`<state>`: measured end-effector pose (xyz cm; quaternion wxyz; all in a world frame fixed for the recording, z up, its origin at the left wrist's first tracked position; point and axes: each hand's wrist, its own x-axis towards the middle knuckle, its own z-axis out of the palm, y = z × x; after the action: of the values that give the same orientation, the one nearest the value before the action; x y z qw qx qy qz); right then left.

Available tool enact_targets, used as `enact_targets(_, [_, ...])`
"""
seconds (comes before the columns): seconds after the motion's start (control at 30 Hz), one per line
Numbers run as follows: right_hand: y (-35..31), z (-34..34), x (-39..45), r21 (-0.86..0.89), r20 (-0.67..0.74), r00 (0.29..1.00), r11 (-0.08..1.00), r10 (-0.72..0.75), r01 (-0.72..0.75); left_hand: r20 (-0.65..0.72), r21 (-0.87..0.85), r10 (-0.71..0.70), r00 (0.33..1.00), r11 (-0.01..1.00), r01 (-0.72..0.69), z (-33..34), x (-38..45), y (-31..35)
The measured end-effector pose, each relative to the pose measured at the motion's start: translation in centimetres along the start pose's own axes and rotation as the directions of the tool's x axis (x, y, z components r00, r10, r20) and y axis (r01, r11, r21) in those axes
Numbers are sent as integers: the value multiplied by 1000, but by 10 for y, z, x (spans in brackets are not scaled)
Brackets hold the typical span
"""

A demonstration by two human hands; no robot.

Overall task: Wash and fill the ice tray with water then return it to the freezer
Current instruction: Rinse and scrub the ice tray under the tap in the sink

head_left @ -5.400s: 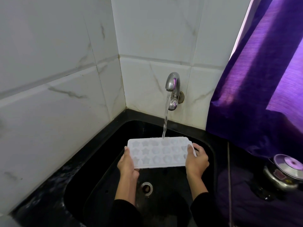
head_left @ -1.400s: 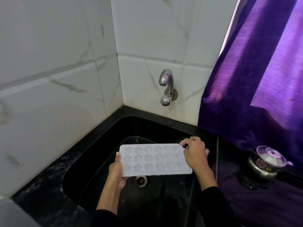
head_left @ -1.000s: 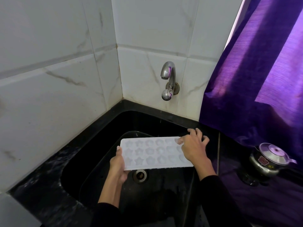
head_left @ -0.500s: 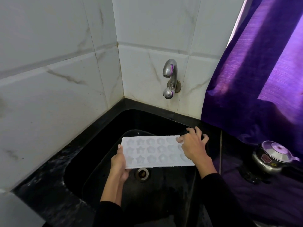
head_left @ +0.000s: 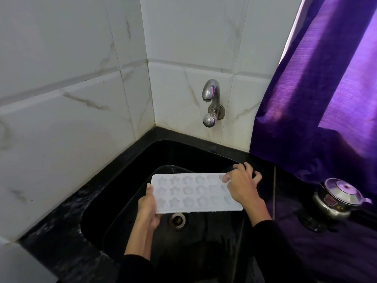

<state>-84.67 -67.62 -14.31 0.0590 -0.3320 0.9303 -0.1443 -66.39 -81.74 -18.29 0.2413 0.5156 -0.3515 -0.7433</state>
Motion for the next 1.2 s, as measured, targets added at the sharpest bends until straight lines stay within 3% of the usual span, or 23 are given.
enact_targets(0.13, [-6, 0, 0, 51, -69, 997, 998, -29, 33, -4, 3, 11, 1000, 1000, -11, 3, -2, 1])
enact_targets(0.43, [-17, 3, -4, -46, 61, 992, 992, -114, 117, 24, -3, 21, 999, 1000, -21, 3, -4, 0])
enact_targets(1.2, [-25, -4, -3, -95, 49, 993, 989, -105, 109, 29, -9, -3, 1000, 1000, 3, 3, -9, 4])
